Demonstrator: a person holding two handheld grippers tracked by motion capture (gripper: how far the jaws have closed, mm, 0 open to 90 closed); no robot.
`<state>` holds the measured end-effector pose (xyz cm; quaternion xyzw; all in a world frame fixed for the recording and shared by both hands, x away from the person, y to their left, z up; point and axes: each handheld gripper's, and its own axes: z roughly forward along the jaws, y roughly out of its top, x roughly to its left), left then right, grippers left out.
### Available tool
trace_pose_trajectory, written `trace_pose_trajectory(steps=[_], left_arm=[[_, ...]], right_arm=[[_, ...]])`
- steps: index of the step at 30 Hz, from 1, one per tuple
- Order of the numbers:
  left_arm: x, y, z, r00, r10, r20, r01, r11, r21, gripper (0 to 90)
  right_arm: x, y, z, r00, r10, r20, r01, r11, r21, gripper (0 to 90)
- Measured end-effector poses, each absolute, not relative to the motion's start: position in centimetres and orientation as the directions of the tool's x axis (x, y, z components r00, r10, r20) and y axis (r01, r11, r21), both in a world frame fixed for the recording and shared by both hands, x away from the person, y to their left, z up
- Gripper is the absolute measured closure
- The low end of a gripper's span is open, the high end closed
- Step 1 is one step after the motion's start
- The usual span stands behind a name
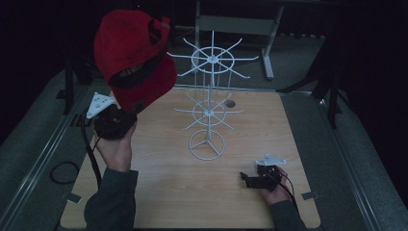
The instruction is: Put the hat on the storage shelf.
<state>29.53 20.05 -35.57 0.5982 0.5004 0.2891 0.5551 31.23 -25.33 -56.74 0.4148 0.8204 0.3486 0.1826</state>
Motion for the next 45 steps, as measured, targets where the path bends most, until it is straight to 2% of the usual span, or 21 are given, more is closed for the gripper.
trace_pose_trajectory(steps=[22,45], left_arm=[[29.5,19.4,-36.2,0.349,0.917,-0.192,0.290,0.089,0.953,85.9],[29.6,18.7,-38.9,0.351,0.914,-0.206,0.348,0.077,0.934,85.8]], right_arm=[[31.2,-25.3,-56.7,-0.589,0.808,-0.010,0.553,0.413,0.723,15.3],[31.2,-25.3,-56.7,-0.589,0.808,-0.010,0.553,0.413,0.724,15.3]])
